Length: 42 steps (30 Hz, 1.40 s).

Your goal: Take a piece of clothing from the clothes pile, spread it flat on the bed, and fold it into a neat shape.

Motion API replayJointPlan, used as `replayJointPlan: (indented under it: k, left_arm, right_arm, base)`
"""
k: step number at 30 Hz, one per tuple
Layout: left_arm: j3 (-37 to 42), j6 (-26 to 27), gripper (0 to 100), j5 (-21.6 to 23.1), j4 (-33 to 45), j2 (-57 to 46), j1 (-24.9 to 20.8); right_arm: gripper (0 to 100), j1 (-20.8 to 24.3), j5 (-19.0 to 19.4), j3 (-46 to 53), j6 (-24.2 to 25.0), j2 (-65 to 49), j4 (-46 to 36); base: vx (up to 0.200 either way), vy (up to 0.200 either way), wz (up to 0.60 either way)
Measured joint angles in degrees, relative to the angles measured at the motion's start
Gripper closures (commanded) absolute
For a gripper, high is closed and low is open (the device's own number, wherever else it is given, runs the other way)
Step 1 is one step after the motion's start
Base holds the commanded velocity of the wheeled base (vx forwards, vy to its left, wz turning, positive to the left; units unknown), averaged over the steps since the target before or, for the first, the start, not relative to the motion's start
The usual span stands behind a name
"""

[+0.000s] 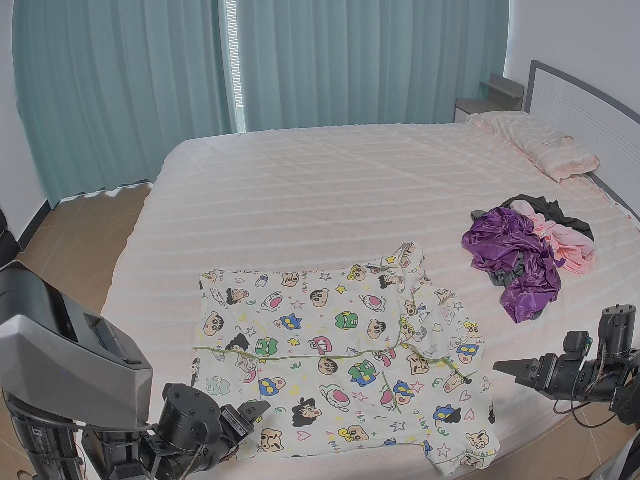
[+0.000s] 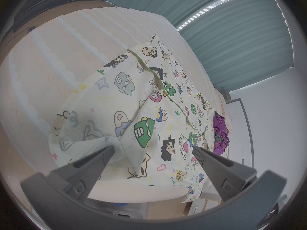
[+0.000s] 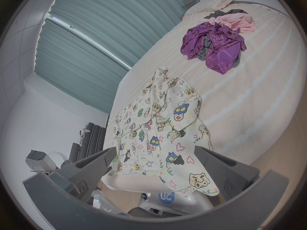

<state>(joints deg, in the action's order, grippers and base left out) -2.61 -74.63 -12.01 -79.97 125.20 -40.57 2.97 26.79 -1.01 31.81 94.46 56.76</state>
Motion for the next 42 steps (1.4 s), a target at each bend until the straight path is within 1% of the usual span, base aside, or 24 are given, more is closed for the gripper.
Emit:
replayJointPlan:
  k: [3,6,9,15,20,27,30,36,42]
  left_arm:
    - [-0.23,-0.01,0,-0.94,0.00,0.82,-1.46]
    - [-0.69,-0.04,0,-3.32,-0.01,1.43,-3.94]
    - [-1.71,0.10,0,-5.17,-0.04,1.82,-4.79]
    - [-2.60,-0.01,0,-5.95,-0.11,2.12,-3.44]
    - [-2.66,-0.15,0,-5.95,-0.06,2.41,-1.24]
    - [-1.90,-1.05,0,-5.84,-0.09,2.30,-0.09]
    - [-1.46,-1.90,0,-5.40,-0.06,1.62,1.40]
    - [-0.22,-2.23,0,-2.74,-0.06,-0.61,4.61]
    - [-0.17,-2.19,0,-2.39,0.00,-1.05,5.44]
  right_arm:
    - [0,0.00,-0.02,0.00,0.00,-0.01,0.00]
    - [0,0.00,-0.02,0.00,0.00,-0.06,0.00]
    - [0,0.00,-0.02,0.00,-0.01,-0.11,-0.02]
    - [0,0.00,0.00,0.00,0.00,-0.32,0.00]
    - [0,0.00,-0.02,0.00,0.00,-0.48,0.00]
    - [0,0.00,-0.02,0.00,0.00,-0.54,0.00]
    - [0,0.00,0.00,0.00,0.00,-0.54,0.00]
    - [0,0.00,-0.02,0.00,0.00,-0.56,0.00]
    - [0,0.00,0.00,0.00,0.00,-0.61,0.00]
  base:
    - [0.000,0.000,0.00]
    - [0.000,0.000,0.00]
    - [0.000,0.000,0.00]
    - [0.000,0.000,0.00]
    - [0.000,0.000,0.00]
    - [0.000,0.000,0.00]
    - [0.000,0.000,0.00]
    - [0.000,0.000,0.00]
    - [0.000,0.000,0.00]
